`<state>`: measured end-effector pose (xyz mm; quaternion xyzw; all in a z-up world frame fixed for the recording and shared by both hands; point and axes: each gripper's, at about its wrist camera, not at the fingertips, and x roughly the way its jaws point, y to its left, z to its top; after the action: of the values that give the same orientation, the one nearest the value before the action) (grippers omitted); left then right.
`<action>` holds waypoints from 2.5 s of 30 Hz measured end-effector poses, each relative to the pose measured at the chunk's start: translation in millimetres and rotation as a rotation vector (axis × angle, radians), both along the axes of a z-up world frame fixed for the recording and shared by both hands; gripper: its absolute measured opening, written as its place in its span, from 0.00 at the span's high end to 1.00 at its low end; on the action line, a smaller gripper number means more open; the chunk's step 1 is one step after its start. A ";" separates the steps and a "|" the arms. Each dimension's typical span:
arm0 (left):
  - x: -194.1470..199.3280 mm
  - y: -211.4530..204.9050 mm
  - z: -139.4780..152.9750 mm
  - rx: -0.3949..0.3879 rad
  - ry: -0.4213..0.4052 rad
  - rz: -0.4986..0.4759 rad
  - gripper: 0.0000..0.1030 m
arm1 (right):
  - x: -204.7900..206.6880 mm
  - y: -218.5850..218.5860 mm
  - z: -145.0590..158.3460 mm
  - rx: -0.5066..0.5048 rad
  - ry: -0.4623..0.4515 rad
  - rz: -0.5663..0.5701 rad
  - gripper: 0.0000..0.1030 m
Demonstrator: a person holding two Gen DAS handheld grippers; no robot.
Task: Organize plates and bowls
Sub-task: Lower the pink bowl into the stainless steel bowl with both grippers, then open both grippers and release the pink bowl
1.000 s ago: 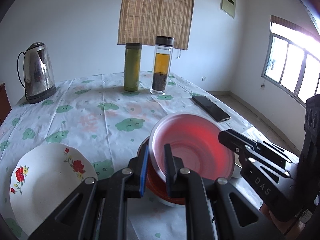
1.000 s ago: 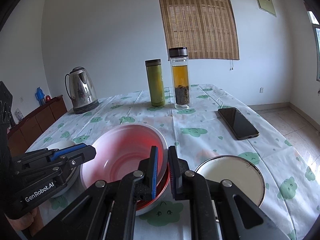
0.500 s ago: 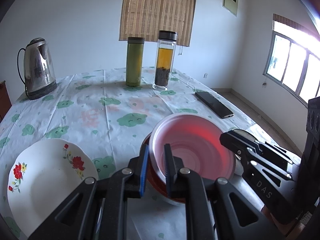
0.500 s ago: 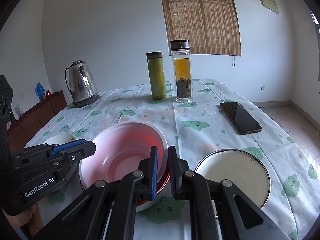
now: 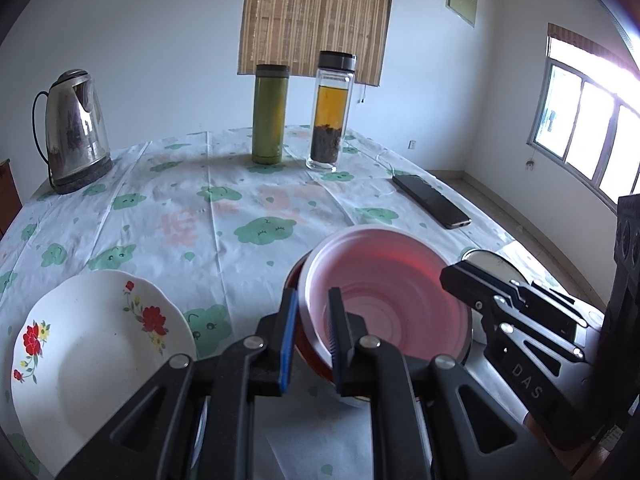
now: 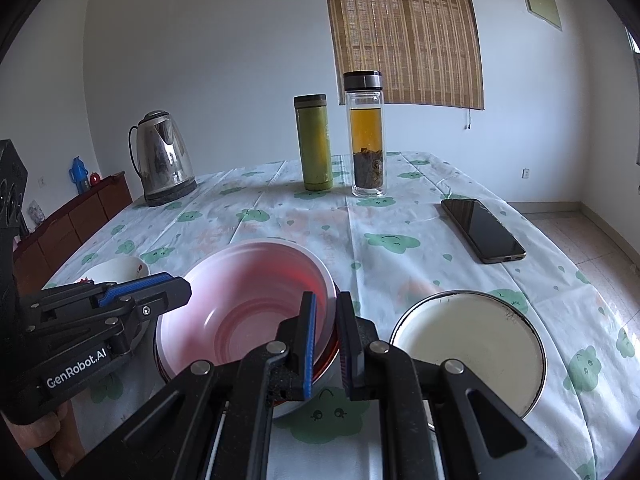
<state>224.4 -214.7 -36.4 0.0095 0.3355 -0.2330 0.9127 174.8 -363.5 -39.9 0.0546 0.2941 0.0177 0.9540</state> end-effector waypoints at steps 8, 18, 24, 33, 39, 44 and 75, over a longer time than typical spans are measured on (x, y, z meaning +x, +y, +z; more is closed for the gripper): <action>1.0 -0.2 -1.8 -0.002 -0.002 -0.002 0.89 | 1.1 0.7 -2.4 -0.010 0.009 -0.001 0.89; 0.5 -0.3 -1.1 -0.006 0.000 -0.002 0.89 | 1.2 0.1 -3.0 -0.009 0.009 0.003 0.89; 0.4 -0.1 -1.3 -0.005 0.001 -0.003 0.89 | 1.3 1.1 -3.2 -0.010 0.007 0.007 0.87; 0.1 1.7 -0.1 -0.012 0.004 -0.007 0.89 | 0.2 3.7 -3.6 -0.025 0.004 0.011 0.87; -0.4 4.9 0.4 -0.030 0.015 -0.012 0.87 | 0.4 2.6 -3.8 -0.022 0.000 0.011 0.86; -1.8 2.6 -2.5 -0.054 0.034 -0.033 0.78 | 2.6 3.7 -4.6 0.017 0.002 0.040 0.43; -6.5 23.6 10.2 -0.065 -0.063 0.088 0.35 | -7.0 -10.8 10.1 0.008 -0.087 -0.057 0.39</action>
<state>218.0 -191.1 -26.3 -0.0276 0.2989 -0.2032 0.9320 167.8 -374.3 -29.8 0.0661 0.2504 -0.0059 0.9659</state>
